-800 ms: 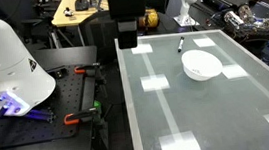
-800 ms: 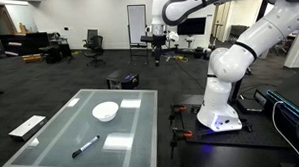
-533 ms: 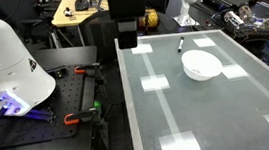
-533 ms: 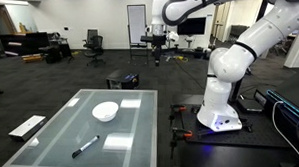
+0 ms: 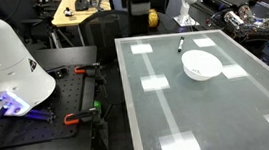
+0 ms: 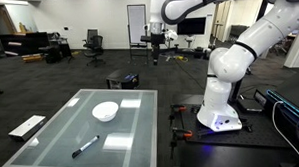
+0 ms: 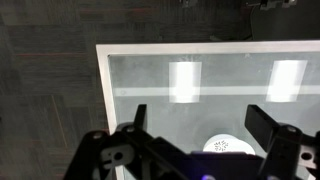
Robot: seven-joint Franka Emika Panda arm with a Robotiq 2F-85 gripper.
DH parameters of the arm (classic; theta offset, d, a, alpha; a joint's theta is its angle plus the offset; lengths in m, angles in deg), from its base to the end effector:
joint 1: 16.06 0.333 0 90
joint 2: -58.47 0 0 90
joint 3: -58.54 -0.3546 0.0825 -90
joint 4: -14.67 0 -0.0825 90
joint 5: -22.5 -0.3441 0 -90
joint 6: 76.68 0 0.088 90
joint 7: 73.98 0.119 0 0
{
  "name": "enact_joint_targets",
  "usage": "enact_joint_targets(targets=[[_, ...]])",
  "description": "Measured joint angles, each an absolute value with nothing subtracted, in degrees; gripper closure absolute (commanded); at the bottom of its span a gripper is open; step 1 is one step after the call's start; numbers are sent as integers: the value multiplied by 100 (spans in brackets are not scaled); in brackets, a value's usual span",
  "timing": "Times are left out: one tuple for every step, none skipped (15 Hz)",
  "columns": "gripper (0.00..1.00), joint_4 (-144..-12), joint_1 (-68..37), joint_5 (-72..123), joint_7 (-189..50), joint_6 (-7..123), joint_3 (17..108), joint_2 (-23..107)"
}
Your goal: Put the the black marker inside the white bowl
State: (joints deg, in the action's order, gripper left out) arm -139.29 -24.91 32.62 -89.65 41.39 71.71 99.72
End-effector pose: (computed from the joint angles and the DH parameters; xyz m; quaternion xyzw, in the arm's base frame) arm 0.2528 -0.1219 0.4809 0.9990 0.0077 0.0396 0.0167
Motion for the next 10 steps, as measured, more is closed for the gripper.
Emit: enact_joint_targets(targets=[[0, -13876, -2429, 3262, -8964, 4178, 7082, 9956], [0, -13814, -2364, 3262, -8955, 4225, 6995, 9930], [0, -13742, -2292, 3260, -8951, 4278, 6914, 9892], [0, -13661, -2215, 3258, -8946, 4355, 6830, 9843], [0, -13579, -2139, 3258, -8939, 4449, 6753, 9776], [0, -13492, -2070, 3257, -8934, 4555, 6676, 9695], [0, -13405, -1999, 3257, -8933, 4687, 6604, 9597], [0, -13318, -1933, 3257, -8932, 4838, 6537, 9488], [0, -13243, -1864, 3255, -8932, 5015, 6483, 9371], [0, -13168, -1789, 3251, -8932, 5202, 6437, 9246]])
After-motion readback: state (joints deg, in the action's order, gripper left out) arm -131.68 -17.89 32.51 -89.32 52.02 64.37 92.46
